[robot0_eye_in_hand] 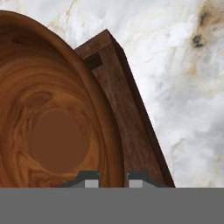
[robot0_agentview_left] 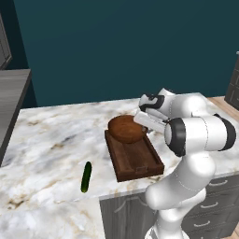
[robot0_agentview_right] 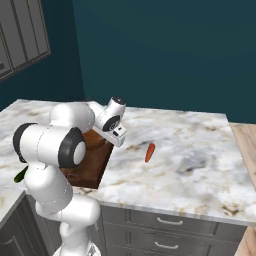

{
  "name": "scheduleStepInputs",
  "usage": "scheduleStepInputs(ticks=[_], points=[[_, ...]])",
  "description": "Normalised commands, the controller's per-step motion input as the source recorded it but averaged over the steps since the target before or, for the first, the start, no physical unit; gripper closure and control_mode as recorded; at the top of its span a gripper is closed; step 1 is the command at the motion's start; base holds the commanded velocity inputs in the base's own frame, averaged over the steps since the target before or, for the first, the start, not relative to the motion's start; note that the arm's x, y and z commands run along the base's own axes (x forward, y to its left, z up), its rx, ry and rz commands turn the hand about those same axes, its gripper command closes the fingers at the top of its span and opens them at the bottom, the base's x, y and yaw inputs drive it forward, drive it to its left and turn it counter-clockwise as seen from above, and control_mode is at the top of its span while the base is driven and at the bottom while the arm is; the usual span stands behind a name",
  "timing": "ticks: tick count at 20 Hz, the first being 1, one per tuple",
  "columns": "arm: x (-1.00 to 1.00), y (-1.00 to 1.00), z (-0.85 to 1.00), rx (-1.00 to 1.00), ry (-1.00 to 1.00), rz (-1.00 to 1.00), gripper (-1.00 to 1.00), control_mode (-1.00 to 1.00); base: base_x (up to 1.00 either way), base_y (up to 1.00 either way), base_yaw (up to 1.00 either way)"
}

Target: Place the two vegetables and bowl onto the tray for setting up a vegetable dip station.

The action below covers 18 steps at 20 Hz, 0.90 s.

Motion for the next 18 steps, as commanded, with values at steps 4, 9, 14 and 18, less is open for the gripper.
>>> scheduleStepInputs(ticks=[4, 9, 14, 18], points=[[0.00, 0.02, 0.01, 0.01, 0.00, 0.00, -1.00, -1.00, 0.00, 0.00, 0.00], [-0.07, 0.00, 0.10, 0.03, 0.00, 0.00, -1.00, -1.00, 0.00, 0.00, 0.00], [-0.17, -0.04, 0.28, 0.02, 0.00, 0.00, -1.00, -1.00, 0.00, 0.00, 0.00], [-0.27, -0.13, 0.36, 0.00, 0.00, 0.00, -1.00, -1.00, 0.00, 0.00, 0.00]])
